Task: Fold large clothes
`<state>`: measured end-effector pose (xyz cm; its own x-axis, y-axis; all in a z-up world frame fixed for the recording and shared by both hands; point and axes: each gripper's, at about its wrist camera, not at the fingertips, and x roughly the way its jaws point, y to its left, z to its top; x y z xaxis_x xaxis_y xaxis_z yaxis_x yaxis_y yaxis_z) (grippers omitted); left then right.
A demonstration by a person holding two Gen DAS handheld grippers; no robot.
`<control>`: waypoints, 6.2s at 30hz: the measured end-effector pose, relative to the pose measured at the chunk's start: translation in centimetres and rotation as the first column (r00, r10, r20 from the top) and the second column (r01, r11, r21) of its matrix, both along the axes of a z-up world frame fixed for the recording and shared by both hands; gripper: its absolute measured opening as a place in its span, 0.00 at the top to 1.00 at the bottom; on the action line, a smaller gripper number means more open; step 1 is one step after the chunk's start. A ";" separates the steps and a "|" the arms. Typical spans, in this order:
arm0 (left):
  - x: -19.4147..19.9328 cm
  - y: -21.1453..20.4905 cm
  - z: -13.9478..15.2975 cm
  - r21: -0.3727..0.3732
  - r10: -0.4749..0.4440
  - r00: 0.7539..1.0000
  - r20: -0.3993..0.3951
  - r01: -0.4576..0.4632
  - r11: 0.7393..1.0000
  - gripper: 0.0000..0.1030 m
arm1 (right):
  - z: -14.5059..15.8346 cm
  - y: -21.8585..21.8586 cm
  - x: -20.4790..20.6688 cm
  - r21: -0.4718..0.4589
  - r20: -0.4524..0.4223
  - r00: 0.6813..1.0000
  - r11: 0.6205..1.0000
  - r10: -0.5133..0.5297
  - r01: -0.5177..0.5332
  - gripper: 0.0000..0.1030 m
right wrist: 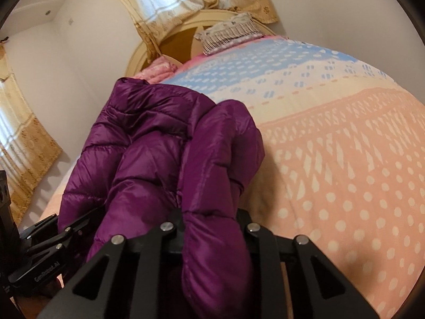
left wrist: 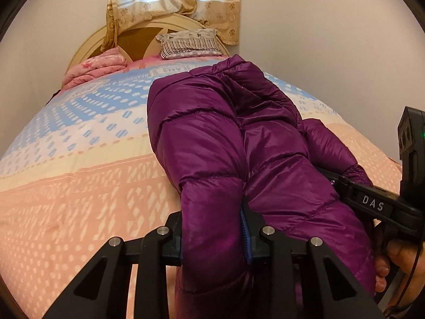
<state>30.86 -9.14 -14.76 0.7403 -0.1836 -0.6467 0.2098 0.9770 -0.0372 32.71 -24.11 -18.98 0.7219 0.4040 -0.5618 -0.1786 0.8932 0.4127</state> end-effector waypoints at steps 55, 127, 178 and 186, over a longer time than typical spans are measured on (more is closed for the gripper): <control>-9.4 19.8 3.1 -0.020 0.323 0.943 0.081 -0.322 0.946 0.72 | 3.3 21.5 -0.6 -0.052 0.054 0.891 0.893 0.450 -0.448 0.79; -13.1 24.4 2.0 -0.003 0.542 0.834 0.101 -0.545 0.839 0.14 | 2.9 23.9 -2.7 -0.192 -0.016 0.952 0.933 0.306 -0.304 0.24; -23.0 22.5 9.9 -0.063 0.538 0.790 0.295 -0.545 0.836 0.14 | 11.4 23.8 -14.3 -0.235 0.217 0.906 0.920 0.364 -0.314 0.14; -22.9 22.7 9.9 -0.061 0.539 0.790 0.292 -0.547 0.835 0.14 | 11.3 23.6 -14.3 -0.232 0.215 0.906 0.920 0.365 -0.316 0.14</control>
<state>8.00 13.55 -4.90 0.8643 0.3182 -0.3896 -0.3586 0.9329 -0.0334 18.38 -0.54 -7.70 0.6848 0.5554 -0.4718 -0.5607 0.8151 0.1459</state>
